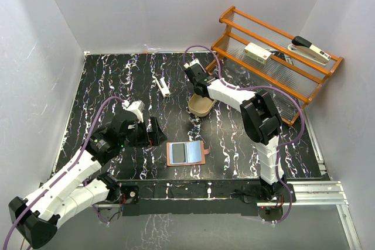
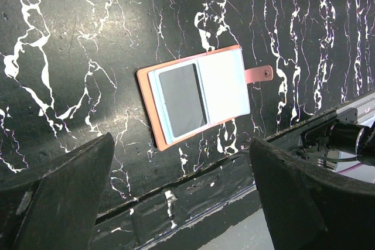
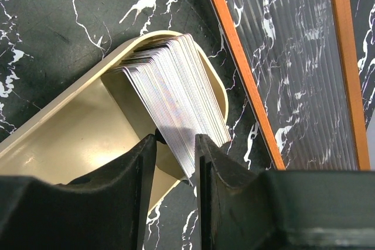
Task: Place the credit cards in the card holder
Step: Pick up the credit card from the storage box.
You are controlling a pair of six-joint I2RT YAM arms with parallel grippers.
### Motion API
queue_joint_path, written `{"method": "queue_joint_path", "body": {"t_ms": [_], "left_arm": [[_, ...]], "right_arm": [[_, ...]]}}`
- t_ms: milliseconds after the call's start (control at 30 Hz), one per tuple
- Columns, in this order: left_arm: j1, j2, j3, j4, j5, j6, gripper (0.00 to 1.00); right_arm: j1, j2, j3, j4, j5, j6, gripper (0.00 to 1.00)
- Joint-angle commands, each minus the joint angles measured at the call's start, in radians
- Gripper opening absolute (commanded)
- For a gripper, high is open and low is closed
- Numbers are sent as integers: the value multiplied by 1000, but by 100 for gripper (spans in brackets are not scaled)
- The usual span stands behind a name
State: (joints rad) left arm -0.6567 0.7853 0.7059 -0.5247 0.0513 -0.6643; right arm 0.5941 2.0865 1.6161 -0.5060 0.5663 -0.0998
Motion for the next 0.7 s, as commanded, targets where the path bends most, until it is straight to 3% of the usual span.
{"method": "queue_joint_path", "body": {"t_ms": [0,667], "left_arm": [[-4,-18,2,-4,-7,11,99],[-4,-13,1,-4,-3,9,99]], "right_arm": [[-7,-9,65,32,50,-7,29],[-8,-29,81,-11,-20,19,3]]}}
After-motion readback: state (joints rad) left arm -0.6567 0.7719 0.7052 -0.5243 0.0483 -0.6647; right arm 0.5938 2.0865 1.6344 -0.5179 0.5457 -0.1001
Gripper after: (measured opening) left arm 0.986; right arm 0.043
